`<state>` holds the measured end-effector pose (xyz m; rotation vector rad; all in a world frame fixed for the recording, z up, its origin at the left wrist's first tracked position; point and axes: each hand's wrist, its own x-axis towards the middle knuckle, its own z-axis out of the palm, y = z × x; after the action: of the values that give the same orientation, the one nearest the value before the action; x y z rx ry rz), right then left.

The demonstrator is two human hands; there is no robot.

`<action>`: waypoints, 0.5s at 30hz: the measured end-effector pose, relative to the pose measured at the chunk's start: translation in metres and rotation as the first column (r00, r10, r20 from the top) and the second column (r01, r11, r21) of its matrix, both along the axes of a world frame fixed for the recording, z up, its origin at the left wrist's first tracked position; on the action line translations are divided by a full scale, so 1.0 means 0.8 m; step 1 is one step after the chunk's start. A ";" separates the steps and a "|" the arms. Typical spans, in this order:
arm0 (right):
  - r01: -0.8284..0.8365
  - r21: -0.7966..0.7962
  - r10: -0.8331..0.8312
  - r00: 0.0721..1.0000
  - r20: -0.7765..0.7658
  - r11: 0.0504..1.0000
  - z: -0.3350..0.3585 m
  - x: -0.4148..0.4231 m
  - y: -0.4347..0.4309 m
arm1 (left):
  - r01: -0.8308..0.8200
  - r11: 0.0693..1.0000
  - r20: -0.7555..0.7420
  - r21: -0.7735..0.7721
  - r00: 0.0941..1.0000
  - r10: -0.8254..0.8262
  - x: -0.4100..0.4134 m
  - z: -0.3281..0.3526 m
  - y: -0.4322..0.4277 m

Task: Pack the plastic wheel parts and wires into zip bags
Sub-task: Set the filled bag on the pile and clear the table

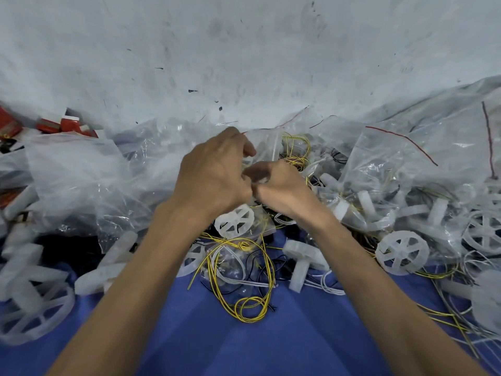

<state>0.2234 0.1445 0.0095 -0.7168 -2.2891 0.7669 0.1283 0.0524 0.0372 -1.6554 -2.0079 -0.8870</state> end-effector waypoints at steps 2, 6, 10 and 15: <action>0.008 0.043 -0.011 0.996 0.088 0.999 0.000 0.001 0.001 | 0.005 1.000 -0.045 0.016 0.999 -0.005 -0.003 0.003 -0.005; 0.040 -0.085 -0.029 0.991 0.127 0.996 0.005 0.006 0.009 | -0.119 0.956 -0.003 0.269 0.992 0.125 -0.015 0.012 -0.018; 0.042 -0.029 -0.035 0.976 0.216 0.999 0.005 0.008 0.007 | -0.118 0.956 -0.035 0.270 0.991 0.132 -0.018 0.009 -0.015; -0.054 -0.280 0.114 0.972 0.203 0.958 0.009 0.010 0.012 | -0.150 0.960 -0.021 0.238 0.987 0.159 -0.039 0.008 -0.012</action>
<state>0.2312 0.1539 0.0164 -0.8682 -2.4494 1.1094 0.0972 0.0427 0.0439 -1.3572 -1.8919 -0.9839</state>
